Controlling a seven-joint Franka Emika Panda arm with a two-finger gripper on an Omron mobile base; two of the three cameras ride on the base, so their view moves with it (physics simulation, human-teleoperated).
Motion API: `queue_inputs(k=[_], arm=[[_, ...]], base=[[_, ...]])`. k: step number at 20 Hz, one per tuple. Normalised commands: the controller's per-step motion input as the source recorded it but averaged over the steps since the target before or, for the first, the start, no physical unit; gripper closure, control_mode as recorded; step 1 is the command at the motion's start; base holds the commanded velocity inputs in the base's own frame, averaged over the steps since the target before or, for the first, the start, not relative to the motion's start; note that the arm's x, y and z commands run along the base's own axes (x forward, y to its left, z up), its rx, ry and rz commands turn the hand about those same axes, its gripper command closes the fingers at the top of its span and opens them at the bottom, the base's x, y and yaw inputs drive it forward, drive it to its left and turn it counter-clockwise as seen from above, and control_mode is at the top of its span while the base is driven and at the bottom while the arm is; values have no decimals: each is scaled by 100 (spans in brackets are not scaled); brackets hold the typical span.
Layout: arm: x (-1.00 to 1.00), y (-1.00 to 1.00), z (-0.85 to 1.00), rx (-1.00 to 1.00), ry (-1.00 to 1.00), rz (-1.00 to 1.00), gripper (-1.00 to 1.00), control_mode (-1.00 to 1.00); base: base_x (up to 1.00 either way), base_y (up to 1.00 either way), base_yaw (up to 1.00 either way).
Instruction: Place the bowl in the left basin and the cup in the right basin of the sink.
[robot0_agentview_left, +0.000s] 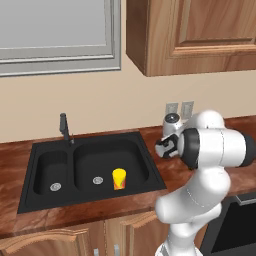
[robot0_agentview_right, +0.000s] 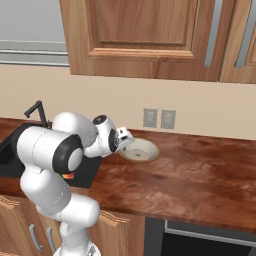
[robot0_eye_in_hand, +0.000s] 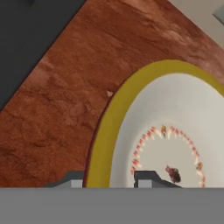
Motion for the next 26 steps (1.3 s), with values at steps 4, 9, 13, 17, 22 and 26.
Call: queue_inputs(k=[4,9,13,17,22,26], arm=[[-10,-2,34,0,-4,3,100,-100],[-20,-1,32,-1,-4,8,100,-100],[-30,0,32,-2,-4,15,100,-100],[-45,0,33,-3,-3,20,100,-100],[-54,0,34,-3,-2,19,100,-100],[-59,0,29,-3,-1,19,100,-100]], base=[[0,0,0],[0,0,0],[0,0,0],[0,0,0],[0,0,0],[0,0,0]])
